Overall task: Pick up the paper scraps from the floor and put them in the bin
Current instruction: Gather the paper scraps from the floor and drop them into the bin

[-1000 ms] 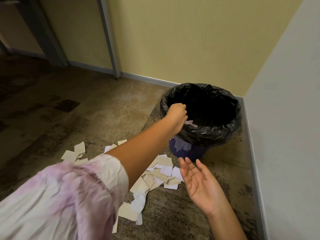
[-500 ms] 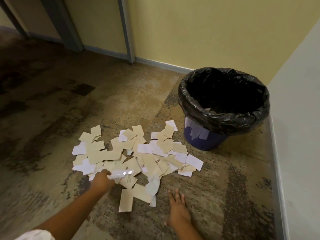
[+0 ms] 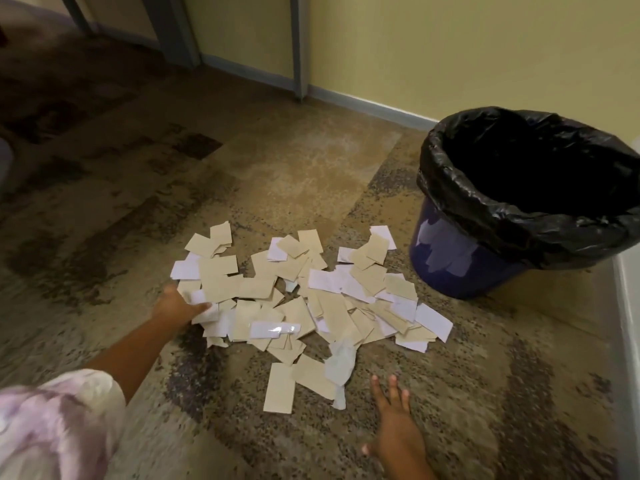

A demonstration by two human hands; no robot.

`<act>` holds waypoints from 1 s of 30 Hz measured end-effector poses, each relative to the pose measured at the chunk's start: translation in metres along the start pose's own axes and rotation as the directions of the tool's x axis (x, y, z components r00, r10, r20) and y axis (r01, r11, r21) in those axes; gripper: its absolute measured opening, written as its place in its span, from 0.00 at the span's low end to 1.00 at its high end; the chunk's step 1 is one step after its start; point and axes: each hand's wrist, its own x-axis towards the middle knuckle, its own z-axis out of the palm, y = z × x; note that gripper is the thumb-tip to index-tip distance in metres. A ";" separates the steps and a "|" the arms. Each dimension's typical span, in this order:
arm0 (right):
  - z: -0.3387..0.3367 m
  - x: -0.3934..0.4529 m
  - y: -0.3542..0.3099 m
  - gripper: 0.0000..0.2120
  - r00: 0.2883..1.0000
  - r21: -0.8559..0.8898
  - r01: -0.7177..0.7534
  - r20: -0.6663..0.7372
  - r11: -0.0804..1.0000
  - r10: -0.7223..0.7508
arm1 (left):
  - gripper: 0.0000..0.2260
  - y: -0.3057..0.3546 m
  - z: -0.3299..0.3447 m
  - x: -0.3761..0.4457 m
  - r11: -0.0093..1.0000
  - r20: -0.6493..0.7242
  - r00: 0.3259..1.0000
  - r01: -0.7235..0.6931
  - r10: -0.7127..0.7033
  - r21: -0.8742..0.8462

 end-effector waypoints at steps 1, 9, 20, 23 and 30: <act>0.002 0.002 0.001 0.54 1.000 -0.003 -0.001 -0.001 1.000 0.001 | 0.44 -0.003 0.003 0.005 0.999 0.012 0.999 0.046 -0.046 -0.010; 0.007 0.013 0.003 0.56 0.999 -0.051 -0.034 -0.003 0.998 0.033 | 0.53 -0.002 0.029 0.027 0.964 0.064 0.962 0.264 -0.266 0.040; 0.004 0.005 0.000 0.55 1.000 -0.043 -0.014 -0.027 0.999 0.013 | 0.24 -0.003 0.016 0.036 0.818 0.262 0.922 0.375 -0.283 -0.436; 0.003 0.003 -0.001 0.55 0.999 -0.054 -0.025 -0.021 0.998 0.024 | 0.14 0.002 0.007 0.013 0.730 0.365 0.892 0.434 -0.266 -0.528; 0.004 0.003 -0.006 0.56 0.998 -0.111 -0.060 -0.034 0.992 0.056 | 0.18 0.010 0.027 -0.058 0.694 0.438 0.884 0.420 -0.166 -0.584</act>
